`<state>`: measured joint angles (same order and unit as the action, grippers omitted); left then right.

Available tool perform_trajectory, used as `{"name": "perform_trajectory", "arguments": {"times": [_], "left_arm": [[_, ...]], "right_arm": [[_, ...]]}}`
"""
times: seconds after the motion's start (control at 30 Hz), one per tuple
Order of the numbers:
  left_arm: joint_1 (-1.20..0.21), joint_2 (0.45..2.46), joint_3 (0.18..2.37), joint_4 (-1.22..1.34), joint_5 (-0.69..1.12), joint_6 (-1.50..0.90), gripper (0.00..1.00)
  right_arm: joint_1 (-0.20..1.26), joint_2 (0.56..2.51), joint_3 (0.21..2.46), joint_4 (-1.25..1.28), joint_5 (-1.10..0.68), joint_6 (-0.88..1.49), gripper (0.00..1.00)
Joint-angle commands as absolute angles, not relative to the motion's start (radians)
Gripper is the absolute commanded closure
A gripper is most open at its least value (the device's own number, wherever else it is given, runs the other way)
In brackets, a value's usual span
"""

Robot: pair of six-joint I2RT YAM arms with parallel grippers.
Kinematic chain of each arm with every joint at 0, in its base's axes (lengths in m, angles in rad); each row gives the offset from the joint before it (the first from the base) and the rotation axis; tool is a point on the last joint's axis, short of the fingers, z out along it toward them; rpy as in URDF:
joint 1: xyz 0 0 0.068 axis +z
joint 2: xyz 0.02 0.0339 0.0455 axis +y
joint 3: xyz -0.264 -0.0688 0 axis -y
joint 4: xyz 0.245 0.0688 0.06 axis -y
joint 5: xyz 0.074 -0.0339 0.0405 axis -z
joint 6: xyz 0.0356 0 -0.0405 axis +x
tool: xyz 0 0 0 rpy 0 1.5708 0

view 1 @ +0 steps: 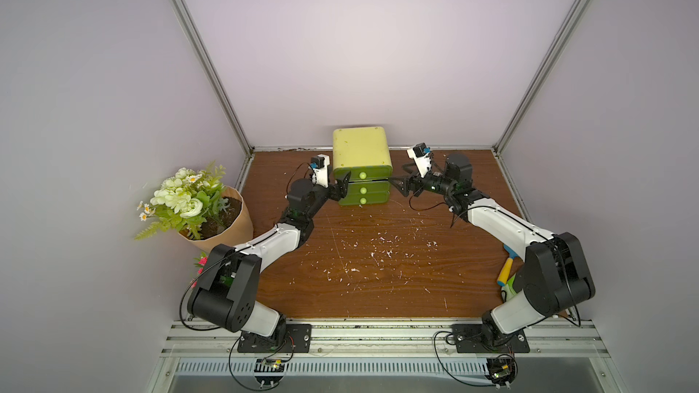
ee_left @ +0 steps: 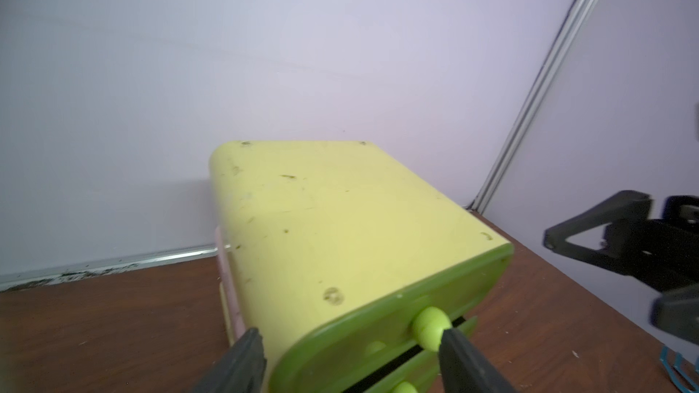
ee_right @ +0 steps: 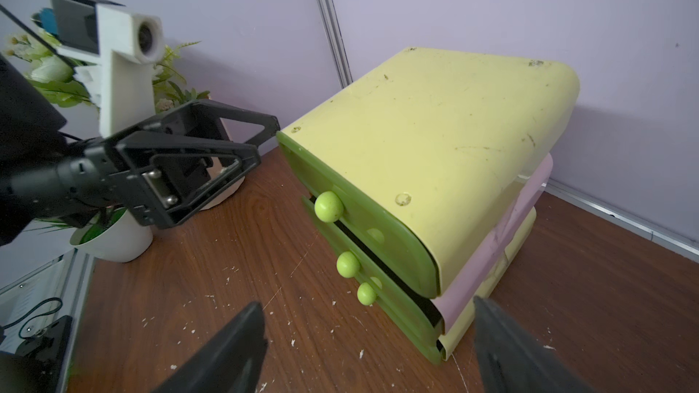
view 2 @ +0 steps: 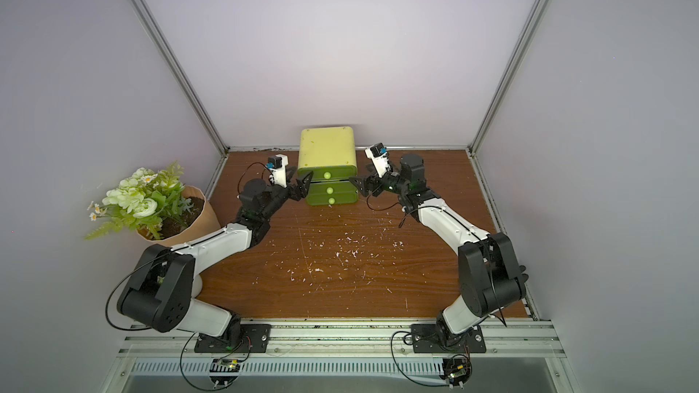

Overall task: Take the sponge out of the drawer
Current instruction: Open the drawer in the storage box.

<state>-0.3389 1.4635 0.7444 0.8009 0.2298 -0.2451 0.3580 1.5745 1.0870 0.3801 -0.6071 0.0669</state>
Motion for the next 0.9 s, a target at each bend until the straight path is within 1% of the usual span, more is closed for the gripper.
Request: {"name": "perform_trajectory", "arguments": {"times": [0.0,0.1,0.2,0.4,0.7,0.87], "left_arm": [[-0.368,1.434,0.761,0.782,0.209,-0.260,0.24],[-0.428,1.438,0.767,0.822,0.164,-0.277,0.25],[-0.500,1.468,0.813,0.793,0.072,-0.278,0.25],[-0.568,1.555,0.890,0.746,-0.052,-0.328,0.28],[-0.616,1.610,0.916,0.712,-0.235,-0.311,0.35],[-0.621,1.646,0.931,0.701,-0.240,-0.313,0.37]], "right_arm": [[0.359,1.540,1.102,0.437,-0.594,0.081,0.11],[0.359,1.527,1.088,0.452,-0.552,0.096,0.10],[0.358,1.511,1.071,0.468,-0.497,0.112,0.09],[0.353,1.486,1.050,0.475,-0.442,0.118,0.08],[0.339,1.445,1.007,0.512,-0.391,0.135,0.08],[0.335,1.436,1.000,0.517,-0.388,0.145,0.08]]}}
